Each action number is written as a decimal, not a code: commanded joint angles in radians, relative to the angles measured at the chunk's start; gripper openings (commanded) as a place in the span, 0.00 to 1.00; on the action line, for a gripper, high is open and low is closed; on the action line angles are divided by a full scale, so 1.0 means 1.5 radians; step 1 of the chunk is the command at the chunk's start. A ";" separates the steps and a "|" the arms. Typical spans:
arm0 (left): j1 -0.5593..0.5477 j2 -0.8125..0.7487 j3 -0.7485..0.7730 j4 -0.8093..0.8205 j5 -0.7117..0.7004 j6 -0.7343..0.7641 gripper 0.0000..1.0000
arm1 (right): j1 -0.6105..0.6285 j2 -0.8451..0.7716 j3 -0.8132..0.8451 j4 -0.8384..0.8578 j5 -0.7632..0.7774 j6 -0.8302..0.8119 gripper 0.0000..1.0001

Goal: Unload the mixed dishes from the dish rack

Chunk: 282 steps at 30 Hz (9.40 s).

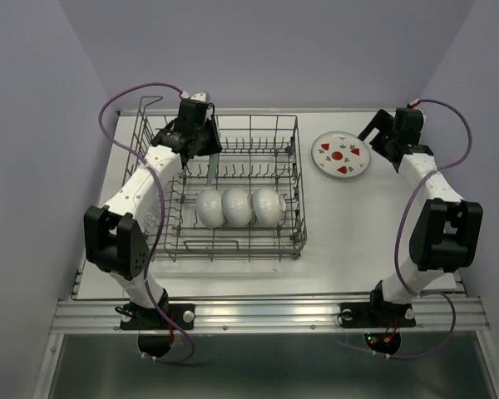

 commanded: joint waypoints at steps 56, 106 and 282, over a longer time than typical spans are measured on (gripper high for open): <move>-0.278 -0.172 -0.022 0.280 -0.032 0.762 0.00 | 0.017 -0.057 0.180 -0.059 -0.548 0.197 1.00; -0.374 -0.230 -0.148 0.405 -0.107 0.948 0.99 | 0.219 0.039 0.290 0.025 -0.510 0.345 0.01; 0.236 -0.207 -0.222 0.132 -0.212 0.173 0.16 | 0.718 0.079 0.163 -0.376 0.330 0.040 1.00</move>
